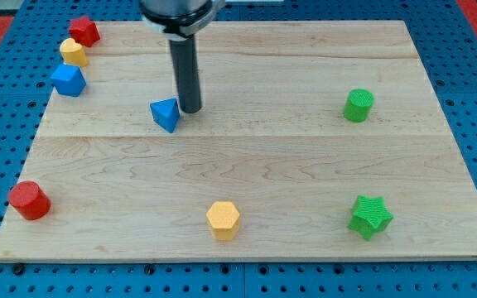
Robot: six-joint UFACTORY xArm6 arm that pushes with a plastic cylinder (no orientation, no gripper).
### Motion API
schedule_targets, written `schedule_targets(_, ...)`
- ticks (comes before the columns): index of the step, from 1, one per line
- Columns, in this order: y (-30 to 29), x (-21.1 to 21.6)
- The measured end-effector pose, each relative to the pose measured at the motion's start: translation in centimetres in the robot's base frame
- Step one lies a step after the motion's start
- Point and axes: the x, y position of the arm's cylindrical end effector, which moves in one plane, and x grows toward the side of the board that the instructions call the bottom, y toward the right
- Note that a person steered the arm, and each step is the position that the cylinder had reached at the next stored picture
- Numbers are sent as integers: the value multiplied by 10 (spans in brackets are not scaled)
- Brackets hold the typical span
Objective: Push blue triangle towards the center left
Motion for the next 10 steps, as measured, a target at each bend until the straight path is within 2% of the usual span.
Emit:
schedule_targets(2, -70, 2)
schedule_targets(4, -46, 18)
schedule_targets(5, -67, 39)
schedule_targets(6, -107, 41)
schedule_targets(7, -121, 24)
schedule_targets(8, -118, 22)
schedule_targets(10, -158, 22)
